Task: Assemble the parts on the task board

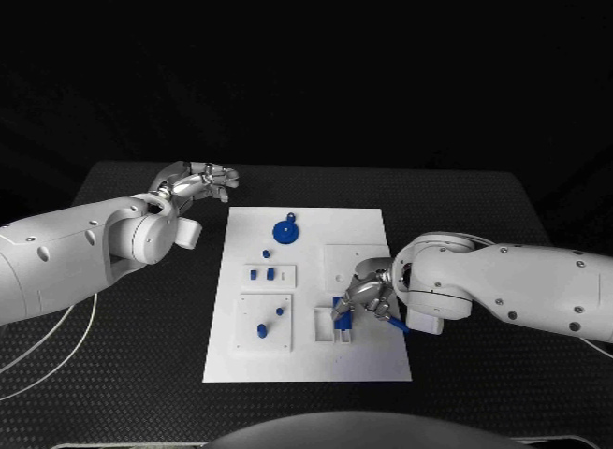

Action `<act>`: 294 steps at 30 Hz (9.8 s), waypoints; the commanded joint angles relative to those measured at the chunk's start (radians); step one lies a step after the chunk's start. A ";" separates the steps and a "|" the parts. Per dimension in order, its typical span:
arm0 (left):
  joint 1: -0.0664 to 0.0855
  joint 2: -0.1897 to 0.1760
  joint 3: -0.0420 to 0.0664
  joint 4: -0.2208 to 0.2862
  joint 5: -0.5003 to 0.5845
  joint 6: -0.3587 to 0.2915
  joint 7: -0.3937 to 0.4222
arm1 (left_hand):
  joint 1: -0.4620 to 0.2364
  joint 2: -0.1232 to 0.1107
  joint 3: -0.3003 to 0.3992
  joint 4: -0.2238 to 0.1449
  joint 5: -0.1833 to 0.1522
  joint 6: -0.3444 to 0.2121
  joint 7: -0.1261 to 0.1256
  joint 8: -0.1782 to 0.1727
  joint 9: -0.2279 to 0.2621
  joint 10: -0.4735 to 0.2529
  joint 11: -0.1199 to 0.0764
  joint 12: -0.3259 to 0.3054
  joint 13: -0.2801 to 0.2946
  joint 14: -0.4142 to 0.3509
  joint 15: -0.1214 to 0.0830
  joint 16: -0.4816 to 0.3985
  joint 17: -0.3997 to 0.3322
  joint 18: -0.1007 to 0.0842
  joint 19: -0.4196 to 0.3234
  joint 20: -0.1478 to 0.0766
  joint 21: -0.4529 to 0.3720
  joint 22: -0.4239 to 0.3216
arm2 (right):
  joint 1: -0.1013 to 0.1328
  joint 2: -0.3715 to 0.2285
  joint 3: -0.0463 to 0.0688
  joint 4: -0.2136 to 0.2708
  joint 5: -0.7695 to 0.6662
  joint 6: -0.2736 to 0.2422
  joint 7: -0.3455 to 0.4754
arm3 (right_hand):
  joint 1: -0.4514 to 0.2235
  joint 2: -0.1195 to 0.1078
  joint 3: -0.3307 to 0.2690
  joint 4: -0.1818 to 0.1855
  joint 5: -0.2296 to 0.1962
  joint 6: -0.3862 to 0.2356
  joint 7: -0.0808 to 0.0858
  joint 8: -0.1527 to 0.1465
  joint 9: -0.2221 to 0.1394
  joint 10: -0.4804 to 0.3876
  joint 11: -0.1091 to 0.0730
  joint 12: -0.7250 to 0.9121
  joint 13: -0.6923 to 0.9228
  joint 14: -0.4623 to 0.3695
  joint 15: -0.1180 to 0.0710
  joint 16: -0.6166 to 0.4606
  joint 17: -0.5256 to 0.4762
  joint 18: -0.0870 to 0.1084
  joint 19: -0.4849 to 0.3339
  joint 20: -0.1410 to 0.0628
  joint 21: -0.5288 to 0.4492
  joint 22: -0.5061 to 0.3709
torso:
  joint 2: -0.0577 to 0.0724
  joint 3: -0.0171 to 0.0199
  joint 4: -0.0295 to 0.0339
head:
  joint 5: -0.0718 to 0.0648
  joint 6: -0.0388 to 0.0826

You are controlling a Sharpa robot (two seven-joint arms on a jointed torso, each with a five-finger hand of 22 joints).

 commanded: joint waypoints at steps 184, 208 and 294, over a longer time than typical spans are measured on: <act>0.001 0.013 0.000 -0.015 -0.010 0.016 -0.004 | -0.004 0.004 -0.002 0.002 -0.005 0.001 -0.002 0.006 -0.001 0.000 0.003 0.009 0.001 -0.001 -0.002 -0.006 0.003 0.008 -0.003 -0.011 -0.005 0.021 | -0.023 -0.151 -0.001 0.037 -0.594 0.249 0.067 | 0.098 -0.133 -0.009 0.082 -0.203 -0.029 0.016 -0.036 0.030 -0.014 0.024 -0.061 -0.005 -0.028 0.010 -0.007 -0.027 0.034 -0.015 0.010 0.008 -0.007 | -0.003 0.0052 -0.0095 | -0.049 -0.004; 0.001 0.008 0.000 -0.012 -0.010 0.016 -0.006 | -0.005 0.005 -0.002 0.003 -0.005 0.001 -0.002 0.006 -0.001 0.000 0.003 0.010 0.001 -0.002 -0.002 -0.007 0.003 0.008 -0.004 -0.011 -0.005 0.021 | -0.061 -0.100 -0.001 0.017 -0.635 0.194 0.076 | 0.163 -0.028 -0.004 0.034 -0.203 0.020 -0.004 -0.017 0.039 -0.005 0.005 -0.058 0.002 -0.026 -0.005 -0.001 -0.029 0.034 -0.018 0.011 0.014 -0.005 | -0.003 0.0049 -0.0104 | -0.034 -0.015; 0.001 -0.003 -0.001 0.005 -0.016 0.014 -0.016 | -0.003 0.004 -0.002 0.001 -0.005 0.000 -0.002 0.006 -0.002 -0.001 0.003 0.010 0.001 -0.001 -0.002 -0.007 0.004 0.008 -0.004 -0.011 -0.004 0.022 | -0.063 -0.013 -0.001 -0.008 0.081 -0.171 0.005 | 0.136 0.038 0.088 -0.098 0.092 0.052 -0.006 -0.029 0.010 0.006 0.002 -0.076 0.006 -0.015 -0.006 -0.003 -0.050 0.034 -0.001 0.020 0.018 -0.020 | -0.005 0.0041 -0.0107 | -0.002 -0.026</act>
